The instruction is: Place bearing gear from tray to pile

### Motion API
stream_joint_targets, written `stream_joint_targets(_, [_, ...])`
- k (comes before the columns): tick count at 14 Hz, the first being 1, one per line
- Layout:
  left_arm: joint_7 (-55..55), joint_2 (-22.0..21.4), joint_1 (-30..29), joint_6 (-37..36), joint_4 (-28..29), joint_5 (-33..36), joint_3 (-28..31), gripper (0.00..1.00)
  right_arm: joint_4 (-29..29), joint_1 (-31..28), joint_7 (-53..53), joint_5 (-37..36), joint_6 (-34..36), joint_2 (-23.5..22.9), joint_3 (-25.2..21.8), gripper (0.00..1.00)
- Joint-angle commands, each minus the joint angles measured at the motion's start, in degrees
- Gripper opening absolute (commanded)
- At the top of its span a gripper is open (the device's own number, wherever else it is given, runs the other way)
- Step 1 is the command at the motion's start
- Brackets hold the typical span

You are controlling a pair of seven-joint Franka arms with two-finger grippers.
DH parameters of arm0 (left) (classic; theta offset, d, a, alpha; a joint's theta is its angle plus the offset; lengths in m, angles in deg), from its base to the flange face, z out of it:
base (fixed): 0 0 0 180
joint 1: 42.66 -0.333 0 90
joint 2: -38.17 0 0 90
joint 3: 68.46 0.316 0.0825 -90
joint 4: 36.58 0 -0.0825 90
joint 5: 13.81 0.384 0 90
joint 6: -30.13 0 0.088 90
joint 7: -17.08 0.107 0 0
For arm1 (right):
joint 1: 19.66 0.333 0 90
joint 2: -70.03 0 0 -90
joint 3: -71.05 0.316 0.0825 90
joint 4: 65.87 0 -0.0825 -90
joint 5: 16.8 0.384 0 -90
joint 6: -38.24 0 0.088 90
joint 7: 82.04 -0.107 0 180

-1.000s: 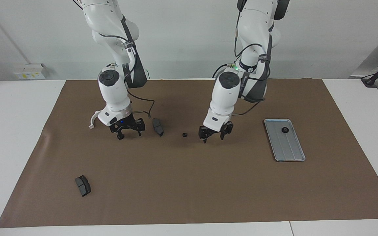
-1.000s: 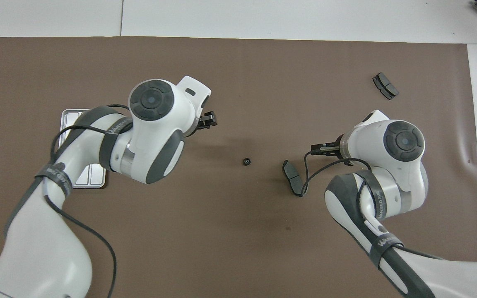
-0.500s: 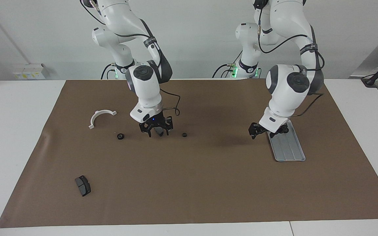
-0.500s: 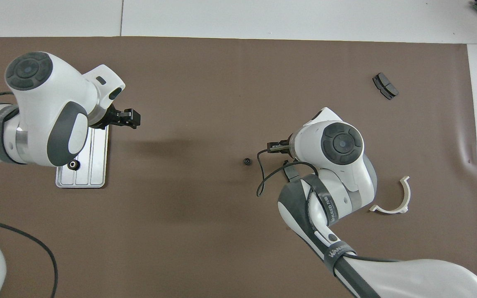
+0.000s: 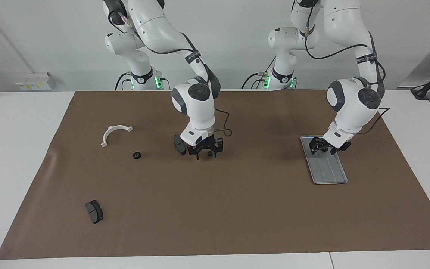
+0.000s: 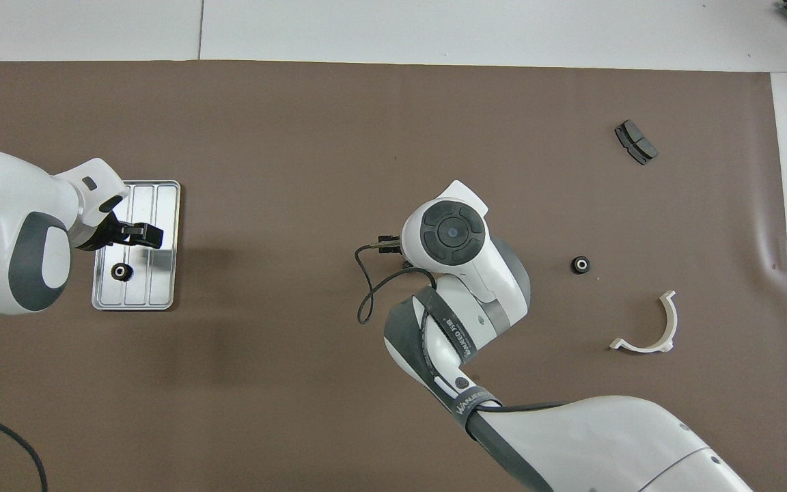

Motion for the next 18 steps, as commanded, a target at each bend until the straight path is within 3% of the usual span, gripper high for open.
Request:
stream_joint_targets(1, [0.8,-4.0,-0.8,2.4,6.0,0.3,-0.5,0.85,0.9,0.6,-2.6,-1.1,1.4,-0.7,0.0,0.70])
stream_joint_targets(11, [0.8,-6.0,-4.3,9.3,13.1,0.3,-0.6,0.81,-2.0,2.6,-6.3,-1.1,0.7,-0.6,0.0,0.48])
stream_joint_targets(14, [0.8,-6.1,-4.4,12.0,14.9,0.3,-0.5,0.77,-1.9,2.5,-6.9,-1.1,0.8,-0.6,0.0,0.15])
stream_joint_targets(18, [0.8,-6.0,-4.4,13.9,15.7,0.3,-0.6,0.67,-1.5,0.6,-5.7,-1.2,0.5,0.2,-0.6,0.07])
